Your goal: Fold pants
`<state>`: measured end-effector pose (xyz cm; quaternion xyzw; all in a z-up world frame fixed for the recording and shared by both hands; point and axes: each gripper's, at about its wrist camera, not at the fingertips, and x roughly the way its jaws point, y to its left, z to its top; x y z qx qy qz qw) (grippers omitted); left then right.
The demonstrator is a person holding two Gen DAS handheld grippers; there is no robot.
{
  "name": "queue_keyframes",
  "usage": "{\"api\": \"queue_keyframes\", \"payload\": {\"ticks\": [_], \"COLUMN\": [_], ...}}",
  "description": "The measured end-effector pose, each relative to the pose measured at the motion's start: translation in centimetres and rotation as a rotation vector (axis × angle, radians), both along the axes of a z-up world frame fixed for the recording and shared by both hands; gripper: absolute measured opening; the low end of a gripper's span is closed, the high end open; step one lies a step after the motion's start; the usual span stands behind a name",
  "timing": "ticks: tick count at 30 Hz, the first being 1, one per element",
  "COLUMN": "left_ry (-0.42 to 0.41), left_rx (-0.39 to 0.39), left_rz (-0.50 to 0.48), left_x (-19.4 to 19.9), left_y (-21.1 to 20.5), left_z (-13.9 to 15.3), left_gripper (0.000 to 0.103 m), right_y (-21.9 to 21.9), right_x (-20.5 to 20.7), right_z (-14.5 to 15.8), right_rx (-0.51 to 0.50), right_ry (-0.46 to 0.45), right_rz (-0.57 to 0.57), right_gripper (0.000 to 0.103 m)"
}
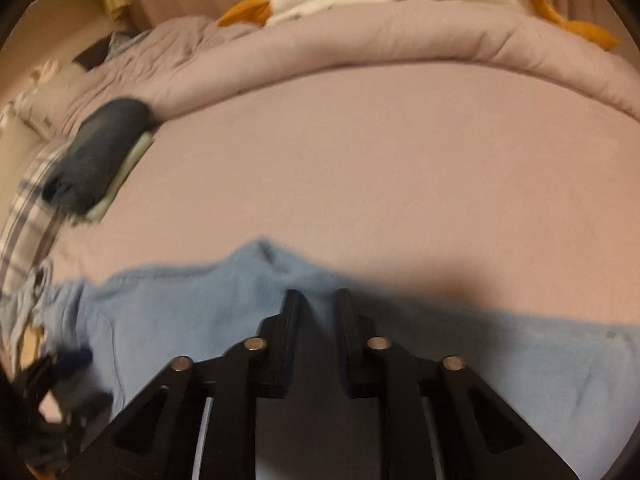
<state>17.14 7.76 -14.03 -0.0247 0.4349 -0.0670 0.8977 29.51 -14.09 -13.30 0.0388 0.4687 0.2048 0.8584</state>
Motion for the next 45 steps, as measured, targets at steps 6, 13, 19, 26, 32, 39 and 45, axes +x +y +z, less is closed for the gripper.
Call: {"api": "queue_keyframes", "payload": {"ticks": [6,13,19,26,32,39,45], "left_ry": [0.001,-0.01,0.017,-0.001,0.025,0.053,0.023], "left_rx": [0.019,0.088,0.153,0.073,0.043,0.079,0.108], "left_rz": [0.001,-0.007,0.017,-0.093,-0.169,-0.192,-0.253], "left_x": [0.1,-0.1,-1.9,-4.8,-2.6,-2.8,-5.9], "left_y": [0.2,-1.1,-2.2,-6.0,-11.7,-14.3,-13.4], "left_z": [-0.4,-0.9,-0.5,1.5,0.8,-1.4,-1.7], "left_gripper": [0.07,0.082,0.085,0.085,0.083,0.083,0.083], "right_y": [-0.5,-1.4,-4.8,-8.7,-10.2,-10.7,-12.0], "right_x": [-3.7,-16.6,-22.1,-23.2,-19.3,-18.4,-21.2], "right_z": [1.1,-0.5,-0.3,2.5,3.8,-0.8,-0.7], "right_rx": [0.014,-0.228,-0.158,-0.051,-0.064,-0.213,-0.184], "right_ry": [0.008,-0.145,-0.095,-0.111,-0.209,-0.174,-0.163], "right_rz": [0.005,0.143,0.093,0.022,-0.101,-0.114,-0.096], "right_gripper": [0.013,0.013,0.014,0.014,0.026,0.026,0.027]}}
